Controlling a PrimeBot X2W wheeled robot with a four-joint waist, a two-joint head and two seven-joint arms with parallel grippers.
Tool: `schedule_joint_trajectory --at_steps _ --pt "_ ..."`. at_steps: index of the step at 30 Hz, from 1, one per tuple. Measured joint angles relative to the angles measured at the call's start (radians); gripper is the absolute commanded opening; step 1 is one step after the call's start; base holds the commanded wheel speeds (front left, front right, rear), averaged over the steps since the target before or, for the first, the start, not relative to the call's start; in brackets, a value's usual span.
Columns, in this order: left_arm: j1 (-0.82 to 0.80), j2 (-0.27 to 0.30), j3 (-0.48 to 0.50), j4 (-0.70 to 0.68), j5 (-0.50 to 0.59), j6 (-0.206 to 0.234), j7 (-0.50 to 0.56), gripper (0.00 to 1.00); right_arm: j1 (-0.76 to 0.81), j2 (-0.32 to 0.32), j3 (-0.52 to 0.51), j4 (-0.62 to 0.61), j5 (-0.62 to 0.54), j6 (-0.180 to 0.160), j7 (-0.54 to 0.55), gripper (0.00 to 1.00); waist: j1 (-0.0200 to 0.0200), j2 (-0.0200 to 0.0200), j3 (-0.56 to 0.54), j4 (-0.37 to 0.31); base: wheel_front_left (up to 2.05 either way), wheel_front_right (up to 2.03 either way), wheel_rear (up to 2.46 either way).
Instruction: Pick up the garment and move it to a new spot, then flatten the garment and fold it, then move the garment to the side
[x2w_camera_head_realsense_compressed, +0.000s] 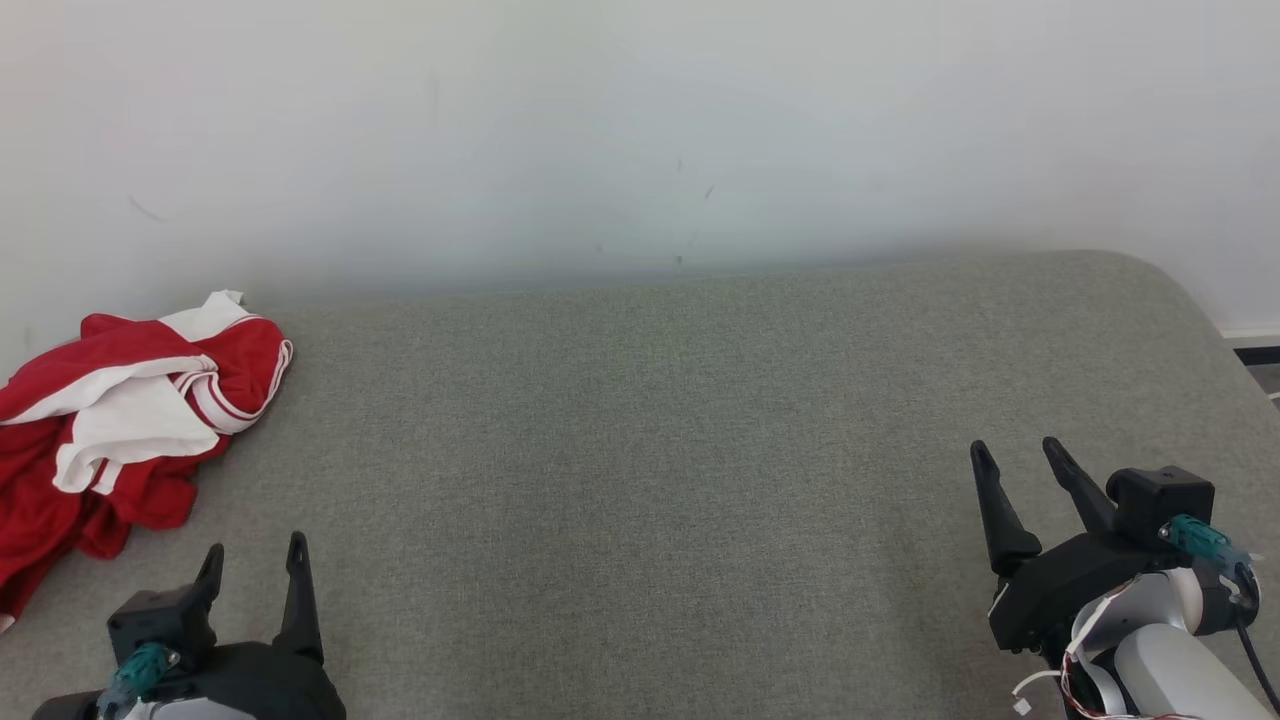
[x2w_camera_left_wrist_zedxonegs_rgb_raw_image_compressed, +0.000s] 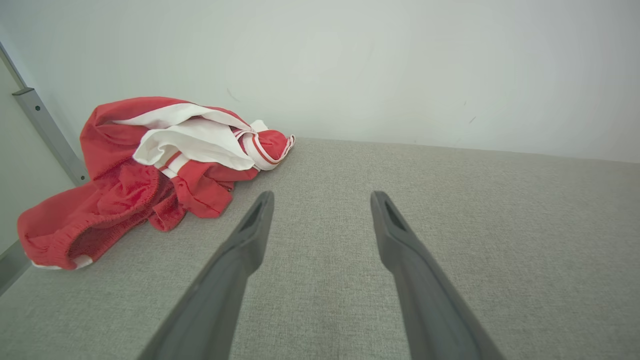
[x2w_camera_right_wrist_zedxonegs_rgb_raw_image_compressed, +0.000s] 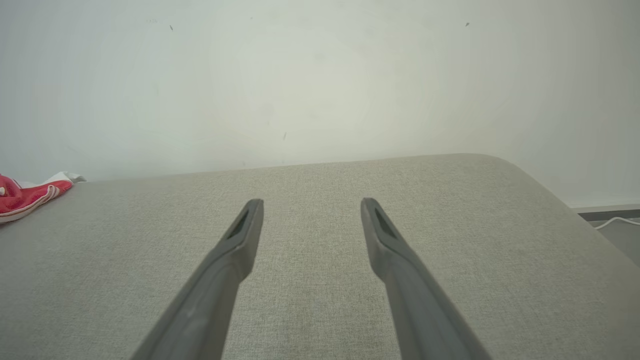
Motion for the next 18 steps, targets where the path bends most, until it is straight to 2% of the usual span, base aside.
schedule_joint_trajectory --at_steps 6,11,18 --pt "0.019 0.003 0.003 -0.025 0.076 0.016 0.0 1.0 -0.001 -0.007 0.004 -0.01 -0.05 -0.01 -0.009 1.0 0.0 0.0 -0.004 -0.001 0.0 0.0 0.0" --pt "0.019 0.024 -0.006 -0.03 0.1 0.016 0.021 1.0 -0.006 -0.006 0.002 -0.023 -0.053 -0.01 -0.009 1.0 0.0 0.0 -0.004 -0.003 0.0 0.0 0.0" --pt "0.022 0.025 -0.008 -0.048 0.102 0.016 0.032 1.0 -0.006 -0.006 -0.007 -0.03 -0.052 -0.01 -0.008 1.0 0.0 0.0 -0.004 -0.002 0.0 0.0 0.0"
